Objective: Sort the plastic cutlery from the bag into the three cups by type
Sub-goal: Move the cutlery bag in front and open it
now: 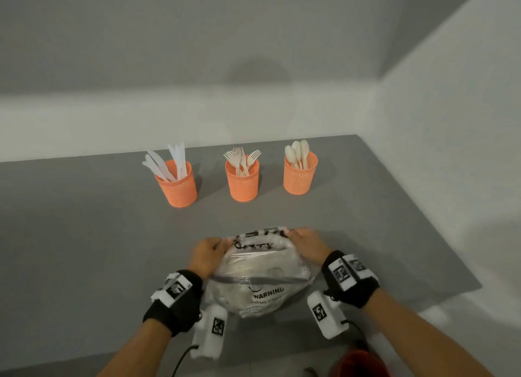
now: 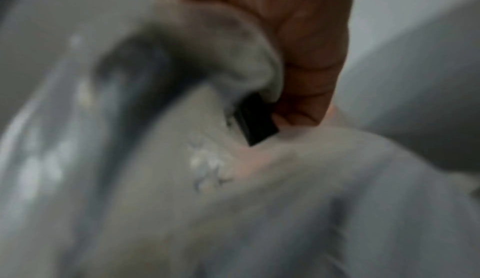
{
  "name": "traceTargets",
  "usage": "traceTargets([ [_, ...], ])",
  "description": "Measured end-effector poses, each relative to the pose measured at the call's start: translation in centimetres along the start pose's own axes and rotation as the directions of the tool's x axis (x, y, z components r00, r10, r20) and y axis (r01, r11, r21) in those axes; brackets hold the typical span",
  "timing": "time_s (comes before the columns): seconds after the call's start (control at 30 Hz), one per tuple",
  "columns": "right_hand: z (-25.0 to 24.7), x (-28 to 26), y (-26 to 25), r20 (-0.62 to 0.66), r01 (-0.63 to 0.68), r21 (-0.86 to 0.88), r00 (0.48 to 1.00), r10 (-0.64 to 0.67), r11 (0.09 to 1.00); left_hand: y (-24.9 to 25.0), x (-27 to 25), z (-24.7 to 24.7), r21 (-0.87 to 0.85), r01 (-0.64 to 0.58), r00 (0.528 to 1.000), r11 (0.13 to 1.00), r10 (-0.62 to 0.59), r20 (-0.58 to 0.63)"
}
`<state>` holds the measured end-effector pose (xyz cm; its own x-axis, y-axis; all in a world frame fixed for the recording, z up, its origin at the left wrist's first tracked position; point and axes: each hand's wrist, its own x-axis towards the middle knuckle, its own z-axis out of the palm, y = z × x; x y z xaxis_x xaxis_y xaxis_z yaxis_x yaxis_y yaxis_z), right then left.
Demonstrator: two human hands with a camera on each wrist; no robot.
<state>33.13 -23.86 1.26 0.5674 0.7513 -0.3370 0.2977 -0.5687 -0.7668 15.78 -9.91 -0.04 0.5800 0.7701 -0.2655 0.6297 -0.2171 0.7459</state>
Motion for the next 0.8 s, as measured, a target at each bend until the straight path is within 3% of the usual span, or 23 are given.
traceTargets([
  [0.1,-1.9,0.4,-0.4,0.133,-0.117,0.341,0.988,0.075,0.933,1.3,1.3,-1.2,-0.282,0.171,0.984,0.944,-0.149,0.099],
  [0.2,-3.0,1.3,-0.6,0.217,-0.168,0.465,0.973,0.072,0.869,2.0,3.5,-2.1,-0.368,0.284,0.957,0.885,-0.236,0.172],
  [0.3,-3.1,3.1,-0.2,0.233,-0.223,0.549,0.966,0.108,0.806,2.5,5.1,-1.8,-0.404,0.308,0.950,0.861,-0.258,0.175],
  [0.37,-2.2,4.1,0.1,0.144,-0.217,0.443,0.975,0.170,0.870,2.1,5.6,-1.0,-0.381,0.286,0.958,0.879,-0.276,0.083],
  [0.47,-0.8,4.9,1.4,-0.096,-0.133,0.021,0.986,0.134,0.991,0.1,5.8,0.0,-0.204,0.218,0.963,0.954,-0.244,-0.113],
  [0.57,-0.8,4.9,2.4,-0.196,0.056,-0.229,0.975,-0.102,0.972,-0.9,5.8,-0.1,-0.010,0.071,0.970,0.997,-0.071,-0.231],
  [0.63,-1.4,4.3,2.1,-0.232,0.354,-0.305,0.873,-0.429,0.884,-0.9,5.3,-0.9,0.057,-0.121,0.950,0.991,0.133,-0.284],
  [0.7,-2.0,3.1,0.8,-0.093,0.611,-0.365,0.727,-0.680,0.703,-0.4,3.8,-2.0,0.050,-0.375,0.891,0.926,0.375,-0.258],
  [0.73,-2.1,2.4,0.3,0.041,0.693,-0.373,0.677,-0.735,0.617,-0.3,3.0,-2.5,0.051,-0.478,0.860,0.877,0.479,-0.176],
  [0.8,-1.8,1.4,0.0,0.300,0.769,-0.389,0.626,-0.720,0.507,-0.5,1.4,-3.2,0.109,-0.610,0.792,0.785,0.605,0.080],
])
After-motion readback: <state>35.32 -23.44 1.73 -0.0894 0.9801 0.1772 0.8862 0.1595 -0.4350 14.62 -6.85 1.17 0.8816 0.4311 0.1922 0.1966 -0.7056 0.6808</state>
